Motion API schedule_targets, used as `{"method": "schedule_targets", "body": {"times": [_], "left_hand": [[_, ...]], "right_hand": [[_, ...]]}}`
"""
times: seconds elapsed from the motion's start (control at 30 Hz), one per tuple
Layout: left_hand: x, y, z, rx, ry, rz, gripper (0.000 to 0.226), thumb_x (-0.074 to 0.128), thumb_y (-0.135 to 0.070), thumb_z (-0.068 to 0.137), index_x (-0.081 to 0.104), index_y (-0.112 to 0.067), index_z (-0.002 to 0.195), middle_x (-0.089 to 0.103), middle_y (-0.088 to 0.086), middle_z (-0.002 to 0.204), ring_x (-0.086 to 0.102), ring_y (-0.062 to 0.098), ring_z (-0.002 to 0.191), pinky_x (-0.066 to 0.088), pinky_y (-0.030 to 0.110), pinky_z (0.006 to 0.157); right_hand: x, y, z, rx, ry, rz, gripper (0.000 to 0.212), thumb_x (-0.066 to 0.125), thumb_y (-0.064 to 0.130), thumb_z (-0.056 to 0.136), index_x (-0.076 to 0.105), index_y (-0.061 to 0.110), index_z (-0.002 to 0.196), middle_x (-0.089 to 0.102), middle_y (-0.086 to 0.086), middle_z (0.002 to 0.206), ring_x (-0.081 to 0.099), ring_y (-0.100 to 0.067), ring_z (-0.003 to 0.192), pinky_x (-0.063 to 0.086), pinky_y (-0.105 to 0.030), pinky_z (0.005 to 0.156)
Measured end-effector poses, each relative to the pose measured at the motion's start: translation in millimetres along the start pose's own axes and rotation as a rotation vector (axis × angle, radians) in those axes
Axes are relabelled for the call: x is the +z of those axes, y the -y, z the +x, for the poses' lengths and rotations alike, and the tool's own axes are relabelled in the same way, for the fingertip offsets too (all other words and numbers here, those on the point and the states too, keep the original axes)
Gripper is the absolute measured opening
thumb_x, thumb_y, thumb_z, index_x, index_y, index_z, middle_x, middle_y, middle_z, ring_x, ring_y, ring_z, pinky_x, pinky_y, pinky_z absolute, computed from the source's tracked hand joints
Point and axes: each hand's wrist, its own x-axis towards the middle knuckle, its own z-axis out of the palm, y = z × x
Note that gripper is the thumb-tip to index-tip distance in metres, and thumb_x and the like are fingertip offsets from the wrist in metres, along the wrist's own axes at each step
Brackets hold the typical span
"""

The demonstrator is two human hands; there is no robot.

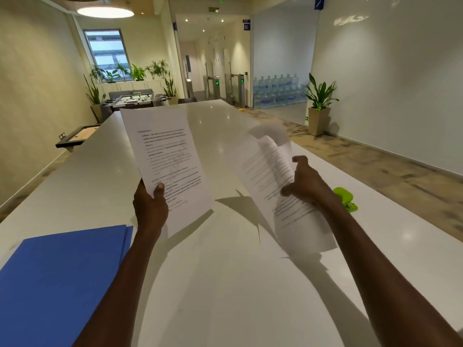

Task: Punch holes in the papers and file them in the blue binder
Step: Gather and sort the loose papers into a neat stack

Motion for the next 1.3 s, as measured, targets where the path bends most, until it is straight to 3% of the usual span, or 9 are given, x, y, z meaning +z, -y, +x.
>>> {"method": "schedule_targets", "body": {"times": [0.2,0.47,0.57,0.7,0.83,1.03,1.1,1.2,1.3], "left_hand": [[12.3,-3.2,-6.9,-0.021,0.055,-0.011,0.036,0.051,-0.013,0.099,0.05,-0.007,0.134,0.06,0.006,0.12,0.056,0.017,0.099,0.042,0.011,0.063],[23.8,-6.7,-13.8,-0.116,0.267,-0.161,0.034,0.063,-0.022,0.092,0.06,-0.015,0.125,0.07,0.005,0.111,0.066,0.026,0.1,0.056,0.039,0.085],[22.7,-10.1,-19.2,-0.182,0.406,-0.217,0.037,0.067,-0.028,0.086,0.064,-0.013,0.119,0.073,0.012,0.105,0.069,0.034,0.098,0.056,0.051,0.086],[26.7,-19.4,-28.3,-0.264,0.603,-0.347,0.033,0.064,-0.005,0.089,0.064,-0.005,0.122,0.071,0.016,0.114,0.068,0.033,0.103,0.053,0.05,0.092],[31.3,-17.0,-33.5,-0.34,0.679,-0.397,0.038,0.063,-0.004,0.089,0.061,-0.001,0.126,0.067,0.017,0.121,0.064,0.034,0.113,0.046,0.053,0.101],[35.6,-19.3,-42.0,-0.399,0.674,-0.395,0.027,0.058,-0.003,0.092,0.065,-0.003,0.118,0.067,0.02,0.119,0.064,0.038,0.11,0.047,0.055,0.099],[39.3,-21.2,-41.7,-0.433,0.616,-0.423,0.024,0.059,-0.023,0.095,0.066,-0.01,0.114,0.07,0.014,0.115,0.066,0.033,0.105,0.049,0.053,0.097],[47.6,-23.9,-40.3,-0.448,0.525,-0.401,0.055,0.057,-0.068,0.079,0.066,-0.024,0.109,0.068,-0.006,0.098,0.062,0.017,0.095,0.045,0.041,0.095],[55.2,-25.8,-44.2,-0.214,0.491,-0.383,0.04,0.071,-0.041,0.082,0.064,-0.02,0.116,0.072,-0.003,0.109,0.067,0.013,0.101,0.047,0.038,0.1]], "right_hand": [[-42.3,49.1,-30.9,-0.196,0.201,0.493,0.068,0.081,0.003,0.067,0.05,0.022,0.124,0.067,-0.005,0.116,0.068,-0.027,0.102,0.059,-0.041,0.083],[-43.9,66.3,-33.3,-0.246,0.397,0.923,0.04,0.063,-0.012,0.078,0.061,0.004,0.116,0.073,-0.014,0.107,0.073,-0.028,0.091,0.06,-0.034,0.073],[-32.7,60.3,-21.3,-0.178,0.407,0.877,0.041,0.068,-0.01,0.076,0.063,-0.001,0.116,0.073,-0.017,0.107,0.072,-0.032,0.096,0.06,-0.036,0.077],[-13.0,47.3,-7.0,-0.129,0.293,0.577,0.05,0.086,0.01,0.062,0.069,0.006,0.109,0.075,-0.012,0.104,0.073,-0.029,0.094,0.056,-0.044,0.091],[8.0,23.1,17.5,-0.044,0.117,0.329,0.105,0.091,0.063,0.031,0.057,0.015,0.118,0.07,-0.001,0.106,0.07,-0.02,0.092,0.059,-0.038,0.082],[7.0,14.9,4.3,0.032,0.247,0.659,0.04,0.087,0.012,0.064,0.073,0.002,0.1,0.077,-0.009,0.088,0.075,-0.024,0.082,0.059,-0.032,0.077],[10.2,11.1,4.0,0.033,0.185,0.72,0.038,0.087,0.004,0.063,0.071,0.001,0.098,0.077,-0.01,0.086,0.075,-0.024,0.077,0.06,-0.031,0.069],[17.9,10.6,6.5,-0.039,0.007,0.69,0.043,0.089,0.007,0.058,0.068,0.009,0.096,0.075,-0.007,0.092,0.074,-0.022,0.078,0.061,-0.032,0.066],[20.7,16.3,5.7,-0.152,-0.114,0.657,0.051,0.088,0.017,0.06,0.065,0.013,0.106,0.073,0.001,0.098,0.071,-0.017,0.084,0.059,-0.031,0.069]]}}
